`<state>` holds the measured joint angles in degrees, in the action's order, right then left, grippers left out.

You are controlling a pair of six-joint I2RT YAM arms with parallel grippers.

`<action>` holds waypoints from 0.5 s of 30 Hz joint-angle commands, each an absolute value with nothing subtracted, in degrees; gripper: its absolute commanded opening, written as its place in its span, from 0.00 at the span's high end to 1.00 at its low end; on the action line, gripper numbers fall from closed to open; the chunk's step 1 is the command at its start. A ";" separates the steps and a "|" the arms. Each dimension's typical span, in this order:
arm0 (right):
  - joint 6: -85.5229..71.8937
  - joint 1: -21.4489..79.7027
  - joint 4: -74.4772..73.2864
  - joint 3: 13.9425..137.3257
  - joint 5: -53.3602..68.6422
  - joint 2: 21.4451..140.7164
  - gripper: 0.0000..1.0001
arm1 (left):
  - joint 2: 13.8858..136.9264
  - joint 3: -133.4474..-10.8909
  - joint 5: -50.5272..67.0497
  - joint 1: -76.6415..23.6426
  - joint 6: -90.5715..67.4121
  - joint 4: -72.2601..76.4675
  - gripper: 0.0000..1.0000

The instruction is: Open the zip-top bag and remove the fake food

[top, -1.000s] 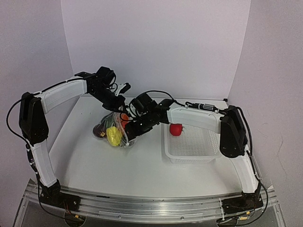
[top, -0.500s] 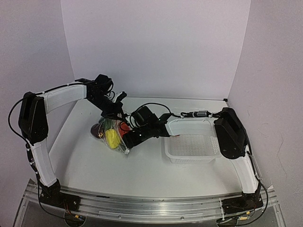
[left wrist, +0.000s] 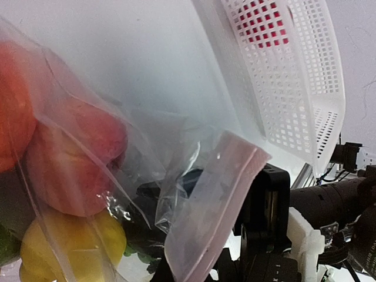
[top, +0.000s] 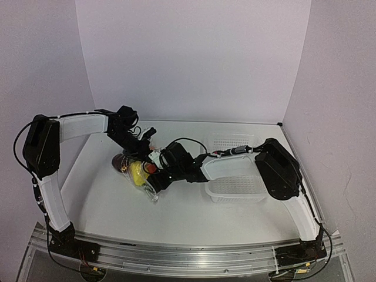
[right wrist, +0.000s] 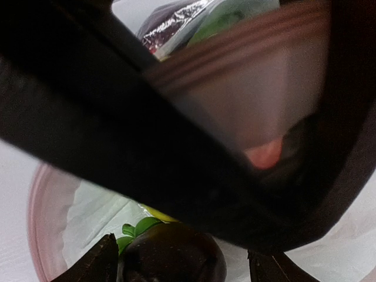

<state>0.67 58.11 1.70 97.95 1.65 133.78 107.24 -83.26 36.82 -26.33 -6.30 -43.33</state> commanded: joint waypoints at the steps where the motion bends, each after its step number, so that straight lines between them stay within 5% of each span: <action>1: 4.16 60.84 1.42 98.11 2.13 137.80 0.28 | 107.93 -82.00 41.05 -27.72 -3.93 -40.26 1.00; 8: 4.76 60.84 -1.74 95.33 -2.07 136.73 0.30 | 107.97 -83.56 40.82 -27.28 -3.28 -41.20 1.00; 15: 6.63 60.83 -2.06 94.10 -1.58 131.04 0.67 | 107.75 -84.35 37.08 -27.24 -2.32 -41.83 1.00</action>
